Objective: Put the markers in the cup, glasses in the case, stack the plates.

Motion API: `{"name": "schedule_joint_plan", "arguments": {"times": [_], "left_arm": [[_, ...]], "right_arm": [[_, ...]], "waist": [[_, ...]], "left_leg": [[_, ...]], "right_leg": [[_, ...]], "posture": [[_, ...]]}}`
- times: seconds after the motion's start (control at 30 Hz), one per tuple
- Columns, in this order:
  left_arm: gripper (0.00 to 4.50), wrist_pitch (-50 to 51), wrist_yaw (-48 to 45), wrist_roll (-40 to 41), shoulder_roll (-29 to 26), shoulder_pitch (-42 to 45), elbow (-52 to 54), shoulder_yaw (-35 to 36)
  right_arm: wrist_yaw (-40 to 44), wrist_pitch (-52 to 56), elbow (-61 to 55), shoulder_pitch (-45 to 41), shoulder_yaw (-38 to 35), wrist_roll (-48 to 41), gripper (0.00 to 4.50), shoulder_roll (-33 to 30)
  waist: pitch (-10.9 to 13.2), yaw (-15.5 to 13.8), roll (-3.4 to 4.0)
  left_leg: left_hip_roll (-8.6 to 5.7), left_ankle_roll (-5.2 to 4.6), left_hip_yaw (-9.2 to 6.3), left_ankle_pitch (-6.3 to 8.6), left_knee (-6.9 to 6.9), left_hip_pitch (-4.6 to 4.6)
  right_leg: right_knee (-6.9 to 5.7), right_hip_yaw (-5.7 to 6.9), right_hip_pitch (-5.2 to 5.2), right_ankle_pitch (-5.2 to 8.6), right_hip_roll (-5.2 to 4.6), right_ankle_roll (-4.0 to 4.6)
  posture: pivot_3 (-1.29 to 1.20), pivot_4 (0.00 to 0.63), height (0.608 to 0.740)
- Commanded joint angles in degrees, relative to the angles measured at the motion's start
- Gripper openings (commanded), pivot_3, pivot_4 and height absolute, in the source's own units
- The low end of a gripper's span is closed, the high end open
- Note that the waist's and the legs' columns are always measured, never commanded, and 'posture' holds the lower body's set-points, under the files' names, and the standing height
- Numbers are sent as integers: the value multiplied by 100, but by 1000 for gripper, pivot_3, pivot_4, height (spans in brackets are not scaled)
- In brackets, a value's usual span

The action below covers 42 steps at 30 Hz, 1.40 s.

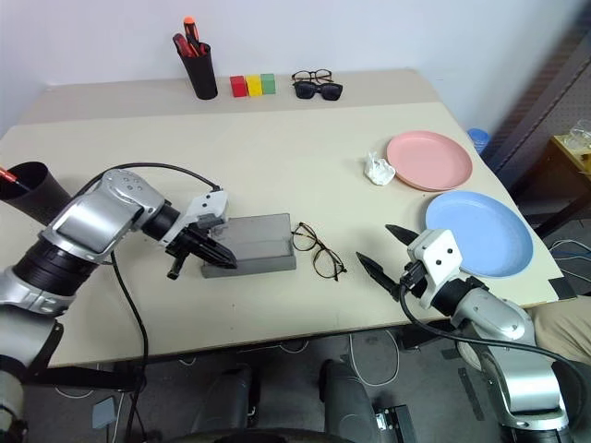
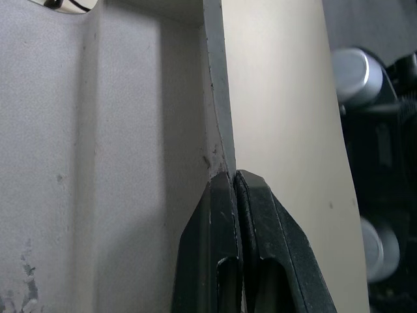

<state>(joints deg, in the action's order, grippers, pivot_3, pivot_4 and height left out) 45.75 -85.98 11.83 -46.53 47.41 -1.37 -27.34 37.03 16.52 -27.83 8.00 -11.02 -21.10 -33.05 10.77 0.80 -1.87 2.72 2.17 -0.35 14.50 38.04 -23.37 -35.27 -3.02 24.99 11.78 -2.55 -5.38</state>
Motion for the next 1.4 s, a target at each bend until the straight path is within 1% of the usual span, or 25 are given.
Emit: {"name": "schedule_joint_plan", "arguments": {"times": [0.03,0.07,0.23,0.3,0.37,0.47,0.57,0.63,0.7,0.73,0.83,0.93,1.0,1.23,1.4], "left_arm": [[547,-41,76,26,-54,-23,205,167],[818,-44,84,31,-69,-43,217,161],[3206,84,216,127,-47,-96,300,244],[3206,106,185,238,-76,-137,427,318],[3206,159,232,444,-55,-183,571,554],[3206,166,312,650,-72,-207,664,847],[3206,79,460,934,-125,-432,869,1342],[3206,-526,1147,1327,394,-983,1040,2432],[3206,-840,1381,1471,522,-1470,1204,2919],[3206,-1290,1584,1235,552,-1786,1310,3000],[3206,-1732,1436,1180,420,-2468,1250,3007],[3206,-1573,1382,1584,452,-2614,1010,3163],[3206,-1685,1308,1728,437,-2736,1038,3271],[3206,-1798,795,2209,119,-3143,1092,3600],[3206,-2434,429,2313,70,-3433,1079,3866]], "right_arm": [[-8,-15,-225,-28,-156,-90,3865,-60],[-15,17,-234,-57,-152,-100,3865,-66],[44,167,-252,-168,-112,-187,3865,-126],[133,324,-257,-262,-60,-304,3865,-182],[284,622,-257,-416,36,-551,3865,-252],[284,1113,-229,-691,135,-802,3865,-318],[507,1673,-58,-1097,347,-1127,3865,-415],[718,1935,212,-1386,579,-1212,3865,-482],[938,2035,445,-1558,798,-1171,3865,-566],[1025,2067,610,-1654,906,-1150,3865,-548],[1146,2200,1037,-1958,1119,-1184,3865,-414],[1217,2254,1422,-2303,1326,-1118,3865,-254],[1306,2222,1666,-2519,1455,-1056,3865,-161],[1583,2154,2287,-3001,1747,-849,3865,-3],[1755,2121,2538,-3156,1882,-688,3865,6]], "waist": [[0,6,0],[0,6,0],[0,3,0],[0,2,0],[0,4,0],[0,3,1],[0,22,3],[-3,17,7],[-4,32,8],[-4,22,8],[-4,20,9],[-3,-12,8],[-3,-1,8],[-1,19,13],[-1,23,13]], "left_leg": [[0,0,0,0,0,0],[0,0,0,0,0,1],[0,0,0,0,0,1],[0,0,0,0,0,1],[0,0,0,0,0,0],[1,0,-1,0,0,1],[1,0,0,0,0,2],[1,0,-2,0,-1,3],[1,-1,2,1,-1,8],[1,-1,0,1,-1,7],[1,-1,-1,1,-2,9],[1,-1,0,0,5,10],[1,-1,-1,0,10,8],[2,-2,2,1,0,7],[2,-2,3,1,0,9]], "right_leg": [[0,0,0,0,0,1],[0,0,0,0,0,0],[0,0,0,0,0,0],[0,0,0,0,0,1],[0,-1,0,-1,0,1],[-2,0,0,-1,0,2],[-3,-1,0,-1,0,2],[0,0,-2,-2,0,4],[-1,-1,-5,-4,-3,7],[-1,0,-6,-5,-1,8],[-5,0,-5,-5,0,8],[-7,0,-7,-6,0,9],[-6,0,-9,-5,-1,7],[-1,0,-7,-5,-1,8],[-2,1,-6,-6,-2,8]], "posture": [[0,150,740],[0,150,740],[0,150,740],[0,150,740],[0,150,740],[0,150,740],[0,150,740],[0,150,740],[0,150,740],[0,150,740],[0,150,740],[0,150,740],[0,150,740],[0,150,740],[0,150,740]]}}
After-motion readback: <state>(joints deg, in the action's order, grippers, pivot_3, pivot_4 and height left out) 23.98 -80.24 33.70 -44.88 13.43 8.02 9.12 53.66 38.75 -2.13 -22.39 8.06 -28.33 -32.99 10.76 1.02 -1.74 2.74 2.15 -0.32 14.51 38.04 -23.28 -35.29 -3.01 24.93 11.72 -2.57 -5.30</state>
